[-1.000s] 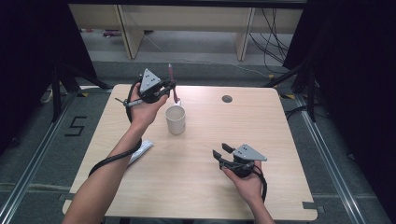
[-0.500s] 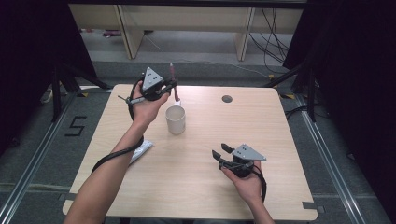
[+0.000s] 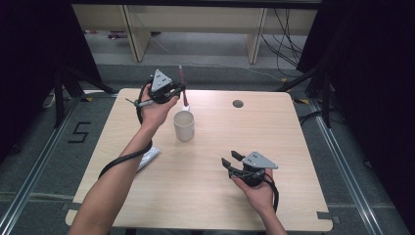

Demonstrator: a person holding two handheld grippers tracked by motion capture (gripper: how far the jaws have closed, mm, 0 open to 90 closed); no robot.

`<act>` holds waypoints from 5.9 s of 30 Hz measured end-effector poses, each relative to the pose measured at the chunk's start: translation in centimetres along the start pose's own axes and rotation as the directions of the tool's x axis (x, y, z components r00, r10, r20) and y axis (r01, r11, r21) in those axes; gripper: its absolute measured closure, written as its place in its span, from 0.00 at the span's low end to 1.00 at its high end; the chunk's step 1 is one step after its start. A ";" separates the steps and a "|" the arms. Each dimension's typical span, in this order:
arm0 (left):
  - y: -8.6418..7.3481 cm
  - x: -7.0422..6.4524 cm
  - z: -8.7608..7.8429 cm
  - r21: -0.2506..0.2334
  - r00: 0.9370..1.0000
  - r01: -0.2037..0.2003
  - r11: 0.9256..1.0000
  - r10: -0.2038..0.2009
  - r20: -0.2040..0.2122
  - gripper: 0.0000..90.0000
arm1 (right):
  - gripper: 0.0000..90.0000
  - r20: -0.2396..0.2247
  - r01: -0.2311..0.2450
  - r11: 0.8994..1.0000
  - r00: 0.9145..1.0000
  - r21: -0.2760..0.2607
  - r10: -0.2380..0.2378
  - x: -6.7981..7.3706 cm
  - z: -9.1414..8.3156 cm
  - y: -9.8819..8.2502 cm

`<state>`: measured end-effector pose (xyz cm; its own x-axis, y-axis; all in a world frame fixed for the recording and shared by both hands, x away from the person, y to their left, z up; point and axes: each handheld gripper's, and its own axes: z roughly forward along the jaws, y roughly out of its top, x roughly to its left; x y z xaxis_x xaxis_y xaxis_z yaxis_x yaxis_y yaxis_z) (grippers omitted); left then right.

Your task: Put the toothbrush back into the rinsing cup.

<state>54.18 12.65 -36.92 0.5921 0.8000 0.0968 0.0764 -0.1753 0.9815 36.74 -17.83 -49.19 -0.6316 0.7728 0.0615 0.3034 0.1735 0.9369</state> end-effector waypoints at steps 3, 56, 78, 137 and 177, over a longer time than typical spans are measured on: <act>-0.1 0.2 0.2 0.005 1.000 0.002 1.000 -0.002 -0.003 0.89 | 0.57 0.015 -0.018 1.000 1.000 0.001 0.018 0.2 0.0 -0.1; -1.4 0.9 3.0 0.076 1.000 -0.001 0.997 0.003 -0.027 0.89 | 0.56 0.007 0.023 1.000 1.000 0.006 -0.023 -0.2 -0.1 -0.1; -2.3 0.9 3.7 0.125 1.000 0.003 0.992 -0.001 -0.016 0.89 | 0.56 -0.007 0.000 1.000 1.000 0.008 0.000 0.0 0.1 -0.1; -4.2 1.1 5.0 0.213 0.999 0.036 0.976 -0.036 -0.008 0.89 | 0.56 -0.034 0.015 1.000 0.999 0.008 -0.014 0.1 0.4 -0.2; -5.9 1.3 5.7 0.280 0.998 0.069 0.958 -0.070 -0.007 0.88 | 0.56 -0.025 0.019 0.999 1.000 0.031 -0.018 0.1 0.4 -0.3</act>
<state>59.04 11.48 -43.57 0.5798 0.8142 0.0286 0.3387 -0.2729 0.9005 36.82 -17.55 -49.56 -0.6550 0.7537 0.0529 0.3129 0.2069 0.9270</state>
